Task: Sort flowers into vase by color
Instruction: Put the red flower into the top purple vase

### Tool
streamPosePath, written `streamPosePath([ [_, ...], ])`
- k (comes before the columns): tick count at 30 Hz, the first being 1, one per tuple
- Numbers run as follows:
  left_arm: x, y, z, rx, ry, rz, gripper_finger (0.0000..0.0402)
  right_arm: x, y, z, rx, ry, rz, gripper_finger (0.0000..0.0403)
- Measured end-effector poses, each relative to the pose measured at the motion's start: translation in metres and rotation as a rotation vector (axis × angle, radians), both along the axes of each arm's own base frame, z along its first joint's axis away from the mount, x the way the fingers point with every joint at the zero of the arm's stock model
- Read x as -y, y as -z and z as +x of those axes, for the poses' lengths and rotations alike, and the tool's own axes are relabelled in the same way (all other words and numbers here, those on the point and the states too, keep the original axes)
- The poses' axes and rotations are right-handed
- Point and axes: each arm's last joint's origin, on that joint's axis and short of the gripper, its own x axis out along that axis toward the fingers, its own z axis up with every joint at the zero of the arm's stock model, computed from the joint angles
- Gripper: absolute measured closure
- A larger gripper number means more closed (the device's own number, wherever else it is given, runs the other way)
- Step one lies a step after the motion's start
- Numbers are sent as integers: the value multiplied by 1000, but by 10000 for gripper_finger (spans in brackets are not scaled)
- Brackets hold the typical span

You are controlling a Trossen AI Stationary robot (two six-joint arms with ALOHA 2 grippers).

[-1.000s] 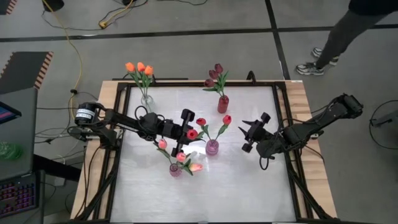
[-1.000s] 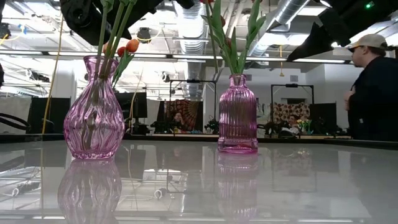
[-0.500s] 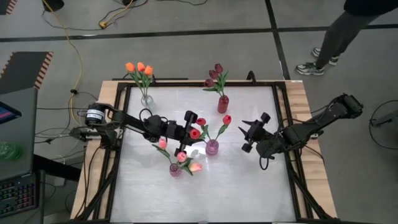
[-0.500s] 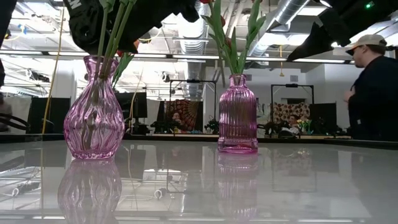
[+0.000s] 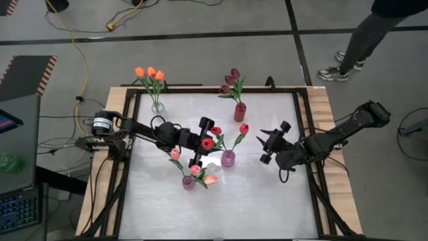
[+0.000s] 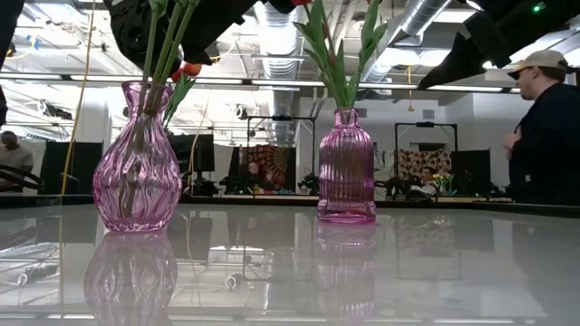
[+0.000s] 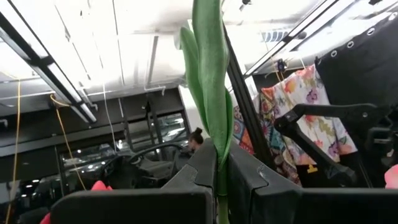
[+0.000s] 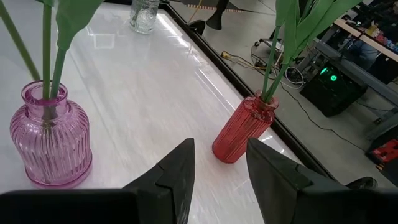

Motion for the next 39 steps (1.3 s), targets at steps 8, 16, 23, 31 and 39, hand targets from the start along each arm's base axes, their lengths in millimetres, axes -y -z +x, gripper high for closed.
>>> streamPosePath([
  [8, 0, 0, 0, -3, -1, 0, 401, 0, 0, 0, 0, 0, 0, 233],
  [16, 0, 5, 3, -63, -7, 0, 401, 0, 0, 0, 0, 0, 0, 233],
  [23, -1, 10, 7, -129, -22, -22, 401, 0, 0, 0, 0, 0, 0, 233],
  [31, -4, 17, 11, -213, -122, -79, 401, 0, 0, 0, 0, 0, 0, 233],
  [39, -6, 17, 11, -223, -166, -134, 330, 0, 0, 0, 0, 0, 0, 233],
])
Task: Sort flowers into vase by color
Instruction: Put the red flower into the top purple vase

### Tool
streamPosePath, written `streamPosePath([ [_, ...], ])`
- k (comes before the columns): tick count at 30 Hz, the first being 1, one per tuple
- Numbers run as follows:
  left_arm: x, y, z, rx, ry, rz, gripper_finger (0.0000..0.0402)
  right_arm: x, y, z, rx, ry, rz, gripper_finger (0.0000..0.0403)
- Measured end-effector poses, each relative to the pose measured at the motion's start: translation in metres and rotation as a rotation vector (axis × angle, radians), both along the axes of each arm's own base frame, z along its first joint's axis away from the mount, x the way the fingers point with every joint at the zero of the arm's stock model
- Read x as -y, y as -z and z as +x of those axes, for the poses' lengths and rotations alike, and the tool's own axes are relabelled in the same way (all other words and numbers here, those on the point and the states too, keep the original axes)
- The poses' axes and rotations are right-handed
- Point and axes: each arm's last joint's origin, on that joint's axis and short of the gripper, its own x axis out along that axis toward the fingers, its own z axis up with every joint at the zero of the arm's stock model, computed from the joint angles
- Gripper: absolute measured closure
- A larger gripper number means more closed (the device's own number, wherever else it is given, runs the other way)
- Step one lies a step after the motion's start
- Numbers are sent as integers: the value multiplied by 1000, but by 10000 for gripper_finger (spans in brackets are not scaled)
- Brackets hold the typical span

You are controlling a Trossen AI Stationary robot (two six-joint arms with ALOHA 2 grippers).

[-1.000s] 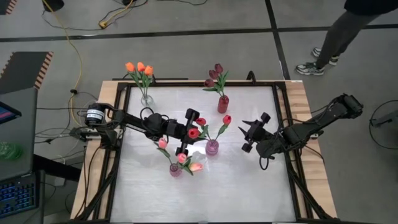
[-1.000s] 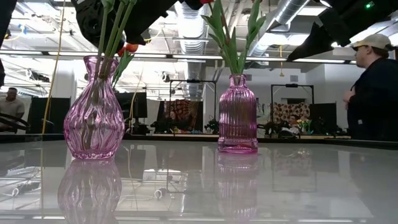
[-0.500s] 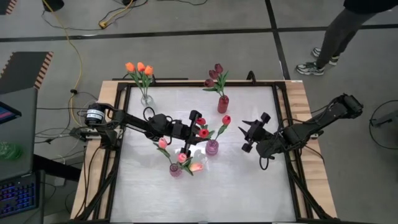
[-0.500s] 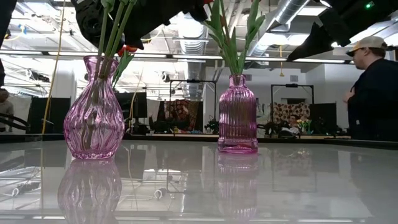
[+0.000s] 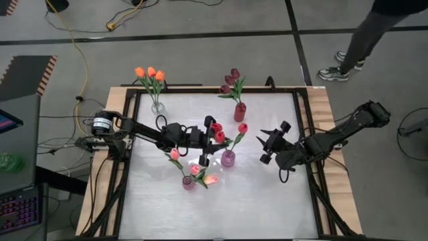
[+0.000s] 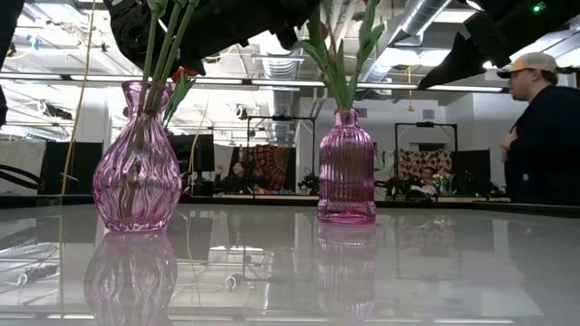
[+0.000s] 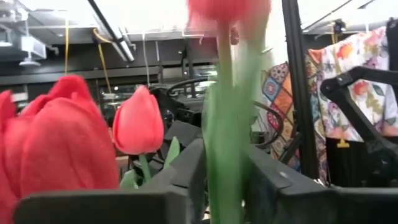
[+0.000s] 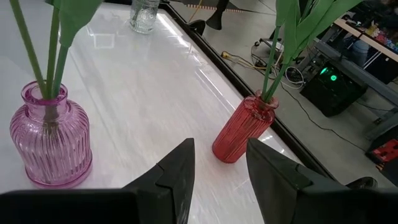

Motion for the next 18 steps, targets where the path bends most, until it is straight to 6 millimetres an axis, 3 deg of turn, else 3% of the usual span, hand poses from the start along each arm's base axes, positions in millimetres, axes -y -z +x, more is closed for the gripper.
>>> streamPosePath([
  [9, -1, -2, -1, -24, -6, -20, 229, 0, 0, 0, -6, -3, -6, 233],
  [18, -1, -18, -11, -160, -2, 9, 201, 0, 0, 0, -5, -4, -5, 233],
])
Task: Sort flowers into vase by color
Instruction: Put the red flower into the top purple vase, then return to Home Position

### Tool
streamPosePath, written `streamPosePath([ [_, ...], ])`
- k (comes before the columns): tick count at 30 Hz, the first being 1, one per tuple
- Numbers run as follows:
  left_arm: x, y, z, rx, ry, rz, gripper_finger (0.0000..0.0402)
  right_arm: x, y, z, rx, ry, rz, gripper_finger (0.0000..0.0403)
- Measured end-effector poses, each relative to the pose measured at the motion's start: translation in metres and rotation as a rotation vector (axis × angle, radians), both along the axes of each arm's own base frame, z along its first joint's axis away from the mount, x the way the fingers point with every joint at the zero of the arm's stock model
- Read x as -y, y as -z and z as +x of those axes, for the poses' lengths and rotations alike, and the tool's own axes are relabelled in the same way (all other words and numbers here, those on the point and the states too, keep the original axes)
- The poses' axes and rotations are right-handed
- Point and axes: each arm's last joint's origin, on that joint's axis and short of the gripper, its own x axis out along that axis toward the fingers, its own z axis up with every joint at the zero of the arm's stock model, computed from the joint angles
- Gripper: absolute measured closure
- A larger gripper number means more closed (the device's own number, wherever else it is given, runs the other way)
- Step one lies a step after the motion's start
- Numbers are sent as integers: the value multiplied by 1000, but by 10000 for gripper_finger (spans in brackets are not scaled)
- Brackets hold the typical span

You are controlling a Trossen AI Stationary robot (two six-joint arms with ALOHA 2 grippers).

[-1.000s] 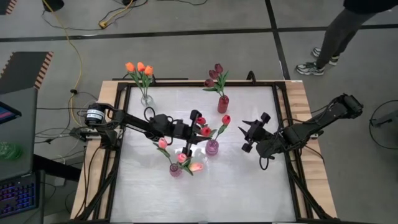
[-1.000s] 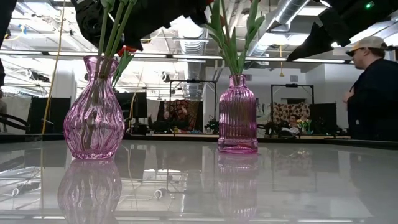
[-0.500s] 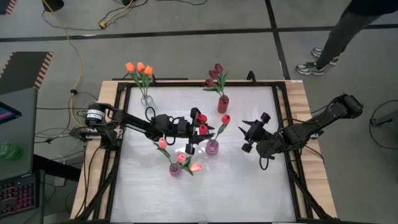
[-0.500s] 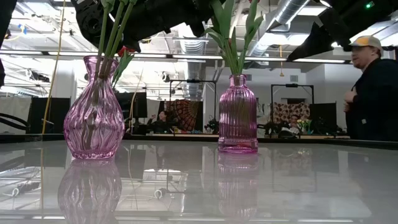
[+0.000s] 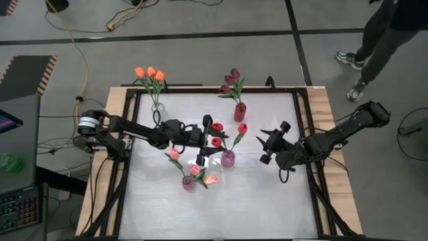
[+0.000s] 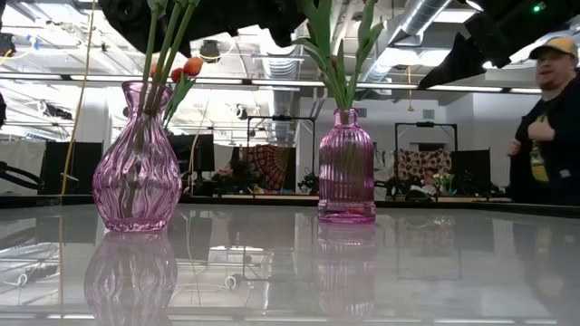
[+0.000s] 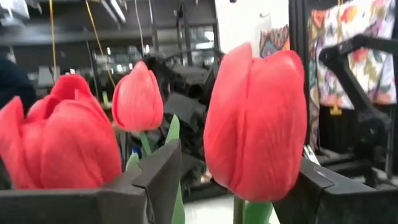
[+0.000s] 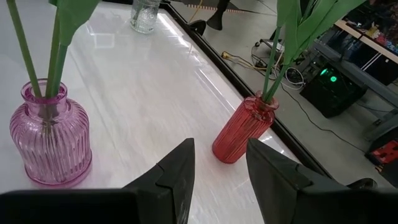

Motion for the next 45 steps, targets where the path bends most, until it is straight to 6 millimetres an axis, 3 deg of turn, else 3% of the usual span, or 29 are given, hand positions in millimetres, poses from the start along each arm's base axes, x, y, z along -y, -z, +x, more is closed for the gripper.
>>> streamPosePath([
  [16, -1, -31, -35, -208, -47, 44, 200, -1, -1, 1, 11, -17, 25, 233],
  [34, 0, -59, -76, -276, -55, 74, 200, -1, -3, 2, 20, -19, 30, 233],
  [40, -4, -78, -108, -279, -205, 92, 210, -4, -25, 8, 8, -79, -10, 235],
  [45, -7, -98, -149, -251, -304, 85, 237, -5, -58, 12, -7, -135, -101, 257],
])
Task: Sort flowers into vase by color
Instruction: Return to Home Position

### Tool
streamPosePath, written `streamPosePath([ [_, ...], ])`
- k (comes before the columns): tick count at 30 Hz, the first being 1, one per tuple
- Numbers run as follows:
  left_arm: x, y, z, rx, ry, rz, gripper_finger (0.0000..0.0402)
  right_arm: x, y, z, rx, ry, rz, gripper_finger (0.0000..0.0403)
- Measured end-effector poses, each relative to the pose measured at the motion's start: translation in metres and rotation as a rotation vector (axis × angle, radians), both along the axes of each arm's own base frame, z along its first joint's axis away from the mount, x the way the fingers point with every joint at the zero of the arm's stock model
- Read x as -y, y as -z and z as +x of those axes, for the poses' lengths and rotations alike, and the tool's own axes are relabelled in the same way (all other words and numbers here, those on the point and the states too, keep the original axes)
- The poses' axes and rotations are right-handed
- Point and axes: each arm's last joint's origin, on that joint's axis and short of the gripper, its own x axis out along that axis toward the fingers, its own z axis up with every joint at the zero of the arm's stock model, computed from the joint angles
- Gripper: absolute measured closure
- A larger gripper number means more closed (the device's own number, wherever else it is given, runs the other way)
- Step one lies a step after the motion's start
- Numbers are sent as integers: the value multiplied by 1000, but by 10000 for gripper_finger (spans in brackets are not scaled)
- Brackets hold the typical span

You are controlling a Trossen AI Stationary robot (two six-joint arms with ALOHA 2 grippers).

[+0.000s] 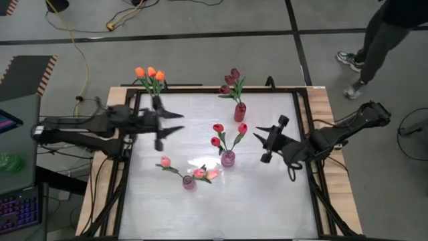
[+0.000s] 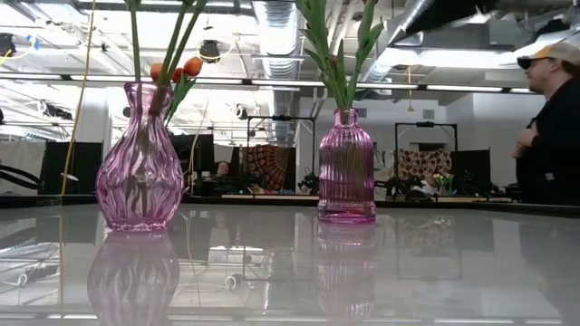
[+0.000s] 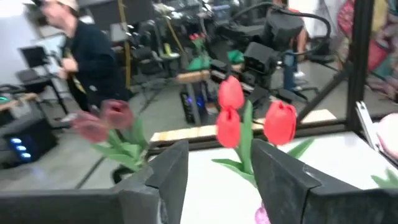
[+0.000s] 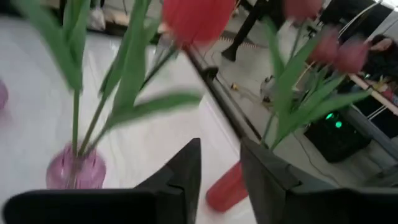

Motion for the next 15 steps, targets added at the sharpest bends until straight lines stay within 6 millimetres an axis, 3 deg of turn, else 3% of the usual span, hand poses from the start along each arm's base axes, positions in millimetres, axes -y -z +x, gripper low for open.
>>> streamPosePath([
  [5, -1, -15, -49, 60, -61, -13, 284, 5, -41, -6, 32, -15, -20, 316],
  [10, -2, -10, -85, 15, -120, -47, 346, 15, -73, -31, 77, -64, 12, 385],
  [15, -1, 11, -105, 28, -77, 21, 396, 34, -91, -68, 152, -232, 95, 368],
])
